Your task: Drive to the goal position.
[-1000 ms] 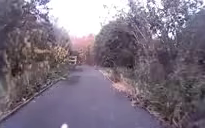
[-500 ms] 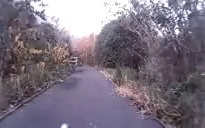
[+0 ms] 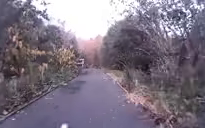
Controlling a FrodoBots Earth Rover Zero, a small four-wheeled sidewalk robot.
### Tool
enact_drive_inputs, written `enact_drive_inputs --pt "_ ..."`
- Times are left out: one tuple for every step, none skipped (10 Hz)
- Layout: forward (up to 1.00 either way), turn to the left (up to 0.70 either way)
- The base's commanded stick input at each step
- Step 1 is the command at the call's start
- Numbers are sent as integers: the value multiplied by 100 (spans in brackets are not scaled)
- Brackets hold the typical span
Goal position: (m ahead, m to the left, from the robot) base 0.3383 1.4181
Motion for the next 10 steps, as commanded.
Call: enact_drive_inputs --pt "70 18" --pt "70 0" --pt "70 0" --pt "70 0" --pt "70 0" --pt "70 0" --pt "70 0" --pt "70 0" --pt "70 0" --pt "70 0"
